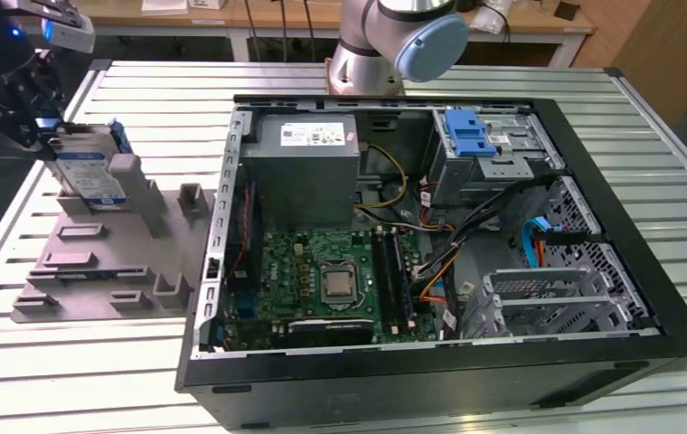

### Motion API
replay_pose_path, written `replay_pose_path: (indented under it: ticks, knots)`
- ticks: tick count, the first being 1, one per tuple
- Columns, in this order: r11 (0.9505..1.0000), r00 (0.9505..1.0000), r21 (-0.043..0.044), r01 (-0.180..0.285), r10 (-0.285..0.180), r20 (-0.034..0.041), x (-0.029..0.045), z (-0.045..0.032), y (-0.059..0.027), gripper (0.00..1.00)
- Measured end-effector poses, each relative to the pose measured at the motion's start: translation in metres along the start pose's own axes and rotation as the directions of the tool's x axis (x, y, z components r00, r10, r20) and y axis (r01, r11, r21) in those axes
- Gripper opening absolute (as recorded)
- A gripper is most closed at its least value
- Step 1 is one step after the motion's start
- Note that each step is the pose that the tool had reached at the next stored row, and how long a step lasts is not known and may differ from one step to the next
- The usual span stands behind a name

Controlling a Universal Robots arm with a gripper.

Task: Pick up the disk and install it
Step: 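Pick up the disk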

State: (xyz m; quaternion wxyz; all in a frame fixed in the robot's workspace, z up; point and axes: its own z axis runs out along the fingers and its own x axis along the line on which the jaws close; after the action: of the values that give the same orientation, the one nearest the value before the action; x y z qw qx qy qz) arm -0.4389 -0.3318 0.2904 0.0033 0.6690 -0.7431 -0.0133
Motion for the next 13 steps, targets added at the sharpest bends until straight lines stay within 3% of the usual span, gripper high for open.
replay_pose_path:
  ticks: [4, 5, 13]
  knots:
    - [1.0000, 1.0000, -0.0003, 0.000, 0.000, -0.0002, 0.0000, 0.0004, 0.0000, 0.47]
    - [1.0000, 1.0000, -0.0001, 0.000, 0.000, -0.0001, 0.0000, 0.0006, 0.0000, 0.40]
    - [1.0000, 1.0000, 0.0000, 0.006, -0.006, -0.0002, 0.0001, 0.0008, 0.0000, 0.37]
